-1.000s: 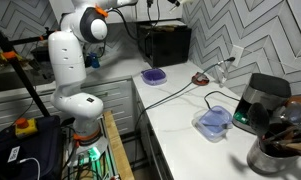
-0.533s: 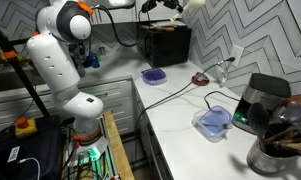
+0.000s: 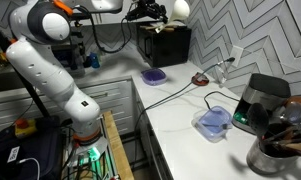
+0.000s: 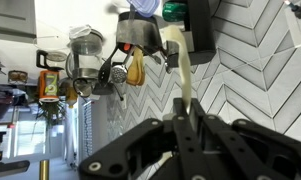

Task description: Pick the white utensil and put it in the metal utensil holding bucket

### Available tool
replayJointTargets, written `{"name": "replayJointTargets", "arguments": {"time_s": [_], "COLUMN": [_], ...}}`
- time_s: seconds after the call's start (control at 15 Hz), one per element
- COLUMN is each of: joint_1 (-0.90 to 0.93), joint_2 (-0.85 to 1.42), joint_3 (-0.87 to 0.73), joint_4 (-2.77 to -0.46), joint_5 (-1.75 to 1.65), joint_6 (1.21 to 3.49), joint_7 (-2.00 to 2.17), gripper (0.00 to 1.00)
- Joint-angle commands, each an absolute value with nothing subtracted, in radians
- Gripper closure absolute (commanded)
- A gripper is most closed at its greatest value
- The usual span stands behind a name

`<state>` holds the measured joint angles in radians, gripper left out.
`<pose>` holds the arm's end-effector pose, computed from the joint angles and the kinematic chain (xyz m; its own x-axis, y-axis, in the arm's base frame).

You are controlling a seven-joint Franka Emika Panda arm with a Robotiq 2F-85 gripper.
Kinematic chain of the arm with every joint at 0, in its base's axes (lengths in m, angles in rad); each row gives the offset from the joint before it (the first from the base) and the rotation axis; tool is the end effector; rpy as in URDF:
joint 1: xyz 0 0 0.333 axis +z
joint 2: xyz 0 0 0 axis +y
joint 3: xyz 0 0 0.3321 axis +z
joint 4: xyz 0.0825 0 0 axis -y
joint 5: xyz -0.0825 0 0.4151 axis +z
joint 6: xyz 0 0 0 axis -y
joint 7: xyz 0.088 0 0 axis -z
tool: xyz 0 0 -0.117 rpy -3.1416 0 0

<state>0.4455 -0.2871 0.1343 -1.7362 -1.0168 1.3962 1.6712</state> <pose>0.4399 0.1712 0.7498 0.0912 -0.5086 0.8562 -0.9235 -0.3649 -0.1184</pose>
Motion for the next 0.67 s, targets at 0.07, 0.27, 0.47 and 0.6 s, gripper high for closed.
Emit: {"name": "replayJointTargets", "arguments": {"time_s": [0.07, 0.27, 0.47, 0.6], "joint_1": [0.282, 0.219, 0.16, 0.129], "joint_2": [-0.243, -0.248, -0.268, -0.292], "joint_3": [0.244, 0.227, 0.182, 0.154], "joint_4": [-1.708, -1.764, -1.857, -1.933], "joint_5": [-1.162, -1.274, -1.382, -1.448], "joint_6": [1.267, 1.235, 1.259, 1.261], "joint_7": [1.675, 1.665, 1.614, 1.586], "gripper": [0.98, 0.98, 0.98, 0.98]}}
